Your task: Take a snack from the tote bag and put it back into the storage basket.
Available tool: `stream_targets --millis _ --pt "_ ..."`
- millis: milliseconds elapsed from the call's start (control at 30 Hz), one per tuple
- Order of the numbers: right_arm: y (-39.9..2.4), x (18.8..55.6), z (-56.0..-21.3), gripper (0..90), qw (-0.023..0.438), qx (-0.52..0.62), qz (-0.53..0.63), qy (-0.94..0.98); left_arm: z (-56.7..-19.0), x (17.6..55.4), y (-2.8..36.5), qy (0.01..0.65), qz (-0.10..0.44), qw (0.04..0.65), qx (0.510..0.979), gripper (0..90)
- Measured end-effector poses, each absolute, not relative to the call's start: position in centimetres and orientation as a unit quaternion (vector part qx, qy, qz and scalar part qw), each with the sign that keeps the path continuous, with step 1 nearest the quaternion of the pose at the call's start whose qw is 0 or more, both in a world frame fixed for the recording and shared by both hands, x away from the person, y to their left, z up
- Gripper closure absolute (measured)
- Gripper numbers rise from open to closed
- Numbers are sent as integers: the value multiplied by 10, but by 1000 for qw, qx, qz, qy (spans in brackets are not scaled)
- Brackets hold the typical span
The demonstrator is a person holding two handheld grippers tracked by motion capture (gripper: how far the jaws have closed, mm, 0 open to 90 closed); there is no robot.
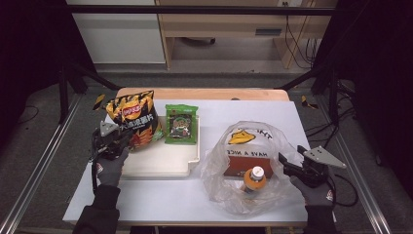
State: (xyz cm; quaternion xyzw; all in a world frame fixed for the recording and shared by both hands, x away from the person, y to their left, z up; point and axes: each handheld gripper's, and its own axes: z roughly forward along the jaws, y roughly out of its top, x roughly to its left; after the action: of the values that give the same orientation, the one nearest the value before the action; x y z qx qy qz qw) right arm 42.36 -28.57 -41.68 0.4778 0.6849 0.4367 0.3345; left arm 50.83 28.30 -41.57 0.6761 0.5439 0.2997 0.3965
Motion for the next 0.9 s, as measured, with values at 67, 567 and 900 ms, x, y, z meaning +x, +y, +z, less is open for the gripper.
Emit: stream_targets --millis 67,567,900 --pt "-286 424 -417 271 335 477 436 685 -416 509 285 546 298 396 676 816" --pt "-286 423 -417 271 334 479 437 685 -402 526 291 558 292 370 683 808" --pt "-286 424 -417 272 336 477 436 685 -403 536 298 563 277 378 681 805"
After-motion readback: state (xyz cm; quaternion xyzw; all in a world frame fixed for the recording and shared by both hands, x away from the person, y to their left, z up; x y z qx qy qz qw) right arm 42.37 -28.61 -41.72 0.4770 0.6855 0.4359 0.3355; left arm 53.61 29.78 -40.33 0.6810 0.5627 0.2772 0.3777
